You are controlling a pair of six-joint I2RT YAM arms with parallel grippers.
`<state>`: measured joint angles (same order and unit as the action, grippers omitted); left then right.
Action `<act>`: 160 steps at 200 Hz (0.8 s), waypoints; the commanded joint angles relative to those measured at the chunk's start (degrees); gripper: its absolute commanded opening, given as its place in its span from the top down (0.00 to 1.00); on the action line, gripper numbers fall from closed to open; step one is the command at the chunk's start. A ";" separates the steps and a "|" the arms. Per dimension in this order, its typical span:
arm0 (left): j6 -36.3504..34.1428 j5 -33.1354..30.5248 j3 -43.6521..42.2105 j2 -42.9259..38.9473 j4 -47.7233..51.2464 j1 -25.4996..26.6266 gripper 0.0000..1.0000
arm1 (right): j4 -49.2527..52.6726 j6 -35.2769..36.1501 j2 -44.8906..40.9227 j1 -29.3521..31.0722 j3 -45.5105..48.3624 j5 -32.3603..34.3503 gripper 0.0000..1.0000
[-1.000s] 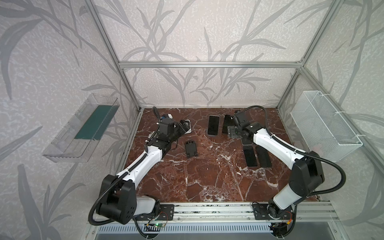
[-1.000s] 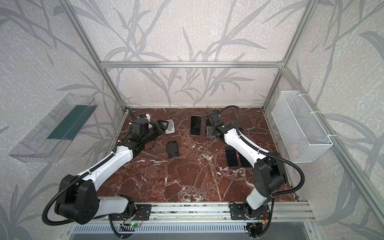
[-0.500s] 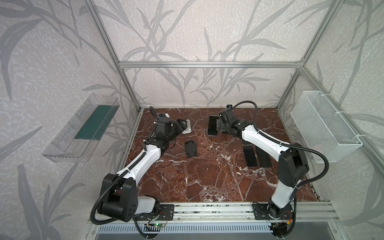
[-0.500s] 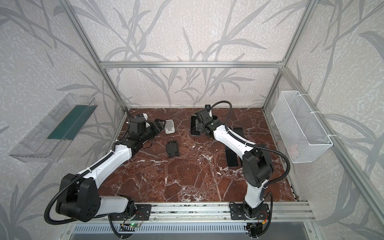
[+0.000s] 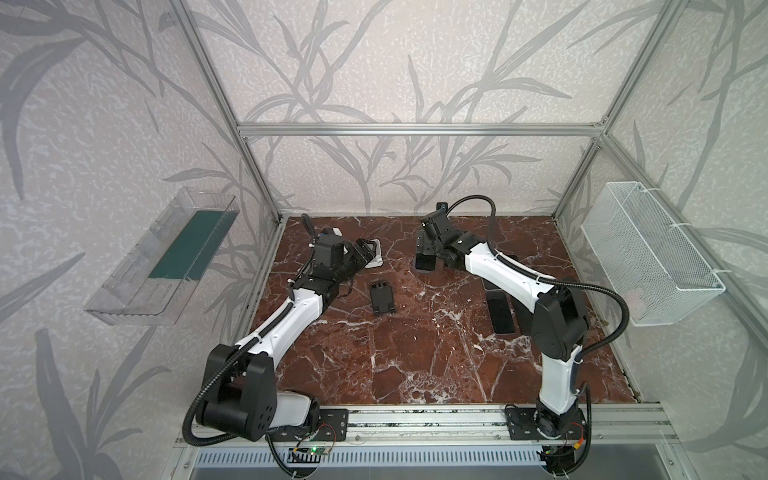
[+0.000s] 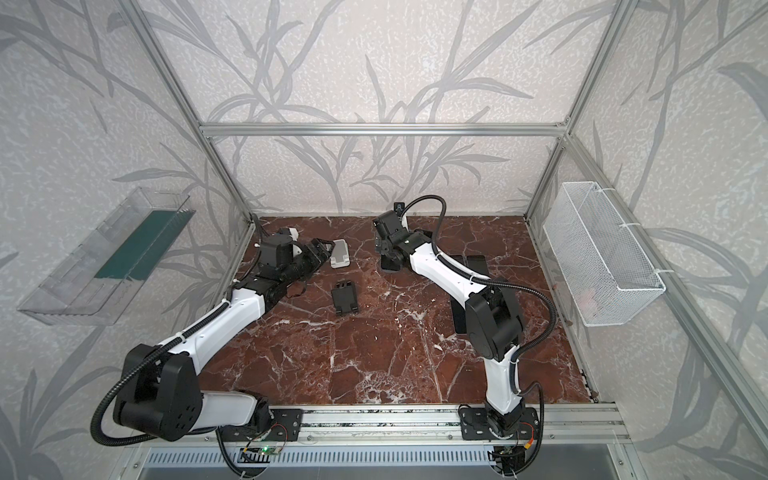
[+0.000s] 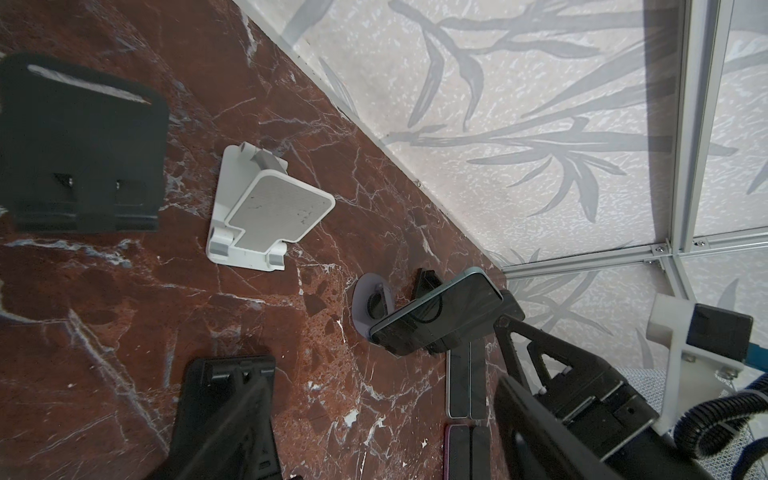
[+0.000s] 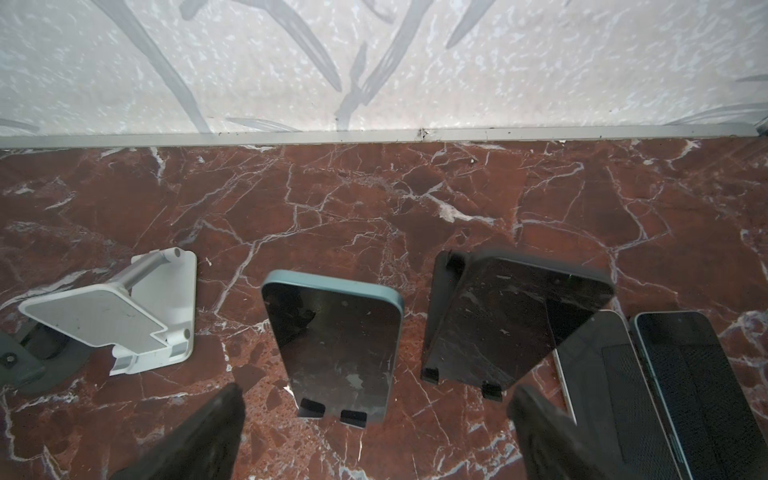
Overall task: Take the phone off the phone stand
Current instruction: 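Move the right gripper onto the teal-framed phone on the purple stand, then close the right gripper on the teal-framed phone and lift it off the stand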
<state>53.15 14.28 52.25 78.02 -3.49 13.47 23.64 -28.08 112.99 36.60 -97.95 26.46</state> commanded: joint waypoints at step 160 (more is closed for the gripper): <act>-0.32 4.23 2.69 1.60 -1.61 0.24 0.20 | 1.30 -4.78 12.30 0.75 -11.61 4.37 0.01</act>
<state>53.52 17.43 53.17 79.20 -3.55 13.52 25.50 -30.76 123.63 36.88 -107.77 28.27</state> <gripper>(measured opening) 0.806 0.991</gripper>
